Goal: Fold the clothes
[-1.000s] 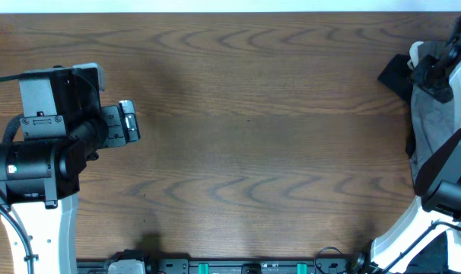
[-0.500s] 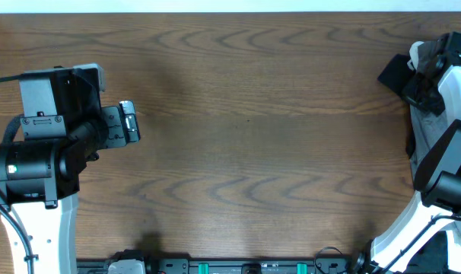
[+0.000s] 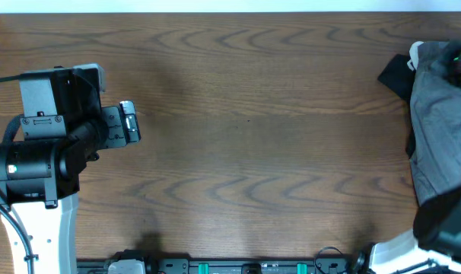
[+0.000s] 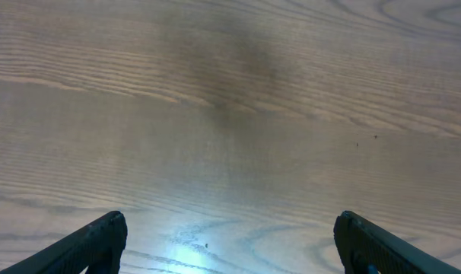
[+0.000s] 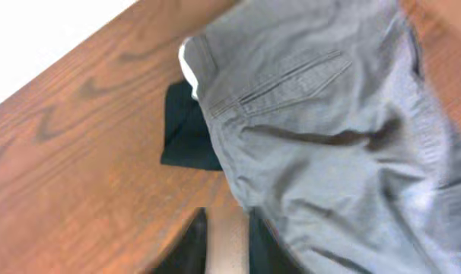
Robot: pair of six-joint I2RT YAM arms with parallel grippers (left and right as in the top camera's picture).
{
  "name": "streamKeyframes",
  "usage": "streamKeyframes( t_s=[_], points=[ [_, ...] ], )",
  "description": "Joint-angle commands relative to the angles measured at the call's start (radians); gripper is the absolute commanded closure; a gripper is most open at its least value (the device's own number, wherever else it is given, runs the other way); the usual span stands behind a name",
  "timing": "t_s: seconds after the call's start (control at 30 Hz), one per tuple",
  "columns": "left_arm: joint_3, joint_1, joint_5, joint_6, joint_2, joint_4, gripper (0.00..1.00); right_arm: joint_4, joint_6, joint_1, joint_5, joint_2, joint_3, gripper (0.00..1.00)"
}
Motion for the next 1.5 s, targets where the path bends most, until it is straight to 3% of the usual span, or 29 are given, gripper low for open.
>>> streamKeyframes(
  t_s=[0.0,0.17,0.33,0.6,1.2,1.23,1.33,1.43,1.47],
  points=[
    [-0.002,0.004,-0.001,0.0,0.004,-0.003,0.11,-0.032,-0.025,0.013,-0.008,0.055,-0.033,0.64],
    [-0.002,0.004,-0.001,0.0,0.004,0.003,0.11,-0.013,-0.034,0.058,0.03,0.138,-0.088,0.41],
    [-0.002,0.004,-0.001,0.0,0.004,0.004,0.11,0.007,0.016,0.075,0.166,0.243,-0.096,0.34],
    [-0.002,0.004,-0.001,-0.001,0.004,0.004,0.11,0.028,0.074,0.074,0.3,0.326,-0.096,0.36],
    [-0.002,0.004,-0.001,-0.001,0.004,0.004,0.11,0.103,0.096,0.076,0.318,0.33,-0.196,0.38],
    [-0.002,0.004,-0.001,-0.001,0.004,0.003,0.11,0.106,0.096,0.075,0.337,0.33,-0.208,0.4],
    [-0.002,0.004,-0.001,-0.001,0.004,-0.003,0.11,0.104,0.092,0.074,0.376,0.33,-0.217,0.58],
    [-0.002,0.004,-0.001,-0.001,0.004,-0.004,0.11,0.103,0.084,0.074,0.401,0.328,-0.214,0.97],
    [-0.002,0.004,-0.001,-0.001,0.004,-0.004,0.11,0.1,0.084,0.074,0.401,0.328,-0.21,0.99]
  ],
)
